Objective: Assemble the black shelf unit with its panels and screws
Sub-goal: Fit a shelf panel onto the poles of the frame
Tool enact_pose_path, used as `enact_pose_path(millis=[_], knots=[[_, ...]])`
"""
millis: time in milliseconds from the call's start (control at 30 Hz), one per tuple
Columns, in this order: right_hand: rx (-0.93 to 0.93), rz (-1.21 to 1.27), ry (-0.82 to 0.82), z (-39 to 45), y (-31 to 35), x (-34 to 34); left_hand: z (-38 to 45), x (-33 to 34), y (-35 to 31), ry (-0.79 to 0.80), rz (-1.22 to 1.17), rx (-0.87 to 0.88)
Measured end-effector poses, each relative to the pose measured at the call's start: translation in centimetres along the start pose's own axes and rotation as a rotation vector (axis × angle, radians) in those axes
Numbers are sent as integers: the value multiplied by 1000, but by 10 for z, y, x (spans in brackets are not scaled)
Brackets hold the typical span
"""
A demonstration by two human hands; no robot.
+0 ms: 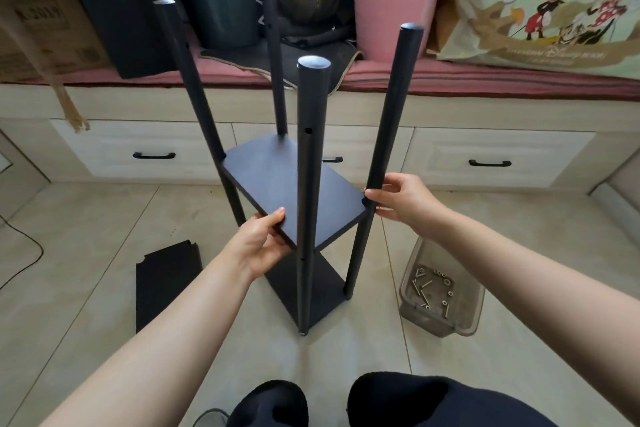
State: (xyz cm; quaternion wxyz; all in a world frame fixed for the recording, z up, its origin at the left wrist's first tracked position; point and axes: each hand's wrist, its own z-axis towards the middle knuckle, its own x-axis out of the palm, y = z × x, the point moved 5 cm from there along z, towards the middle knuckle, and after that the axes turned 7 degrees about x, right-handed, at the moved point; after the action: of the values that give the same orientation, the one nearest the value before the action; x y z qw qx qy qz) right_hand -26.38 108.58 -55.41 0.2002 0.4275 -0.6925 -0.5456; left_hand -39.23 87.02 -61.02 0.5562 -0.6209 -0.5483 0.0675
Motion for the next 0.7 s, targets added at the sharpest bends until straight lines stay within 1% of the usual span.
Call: enact_pose_path(millis=[100, 200, 233, 300, 333, 367, 400, 433, 533, 567, 600, 667, 700], knots=[[-33, -57, -40, 12, 7, 4, 5, 2, 4, -12, -26, -12], [-75, -65, -83, 15, 13, 6, 7, 3, 6, -13, -30, -35], [-98, -132, -130, 12, 15, 4, 7, 3, 7, -13, -40, -39], [-166, -418, -269, 2, 19, 0, 6, 4, 8, -4, -58, -37], [-182, -552, -318, -6, 19, 0, 6, 5, 8, 0, -63, -30], [-179, -648, -333, -15, 17, 2, 5, 6, 8, 4, -64, -24], [-175, -694, -304, -23, 14, 7, 4, 6, 8, 8, -65, -18], [-187, -701, -231, -33, 11, 14, 3, 7, 8, 9, -66, -12], [-293, -603, 97, -65, 20, 52, 0, 11, 8, 23, -63, 4], [-314, -552, 179, -70, 24, 65, -1, 12, 8, 38, -58, 8], [-326, -496, 210, -74, 29, 74, -2, 13, 9, 55, -54, 8], [-348, -421, 176, -73, 36, 82, -3, 12, 9, 71, -47, 3], [-367, -432, 164, -70, 38, 83, -3, 11, 9, 71, -45, 1]])
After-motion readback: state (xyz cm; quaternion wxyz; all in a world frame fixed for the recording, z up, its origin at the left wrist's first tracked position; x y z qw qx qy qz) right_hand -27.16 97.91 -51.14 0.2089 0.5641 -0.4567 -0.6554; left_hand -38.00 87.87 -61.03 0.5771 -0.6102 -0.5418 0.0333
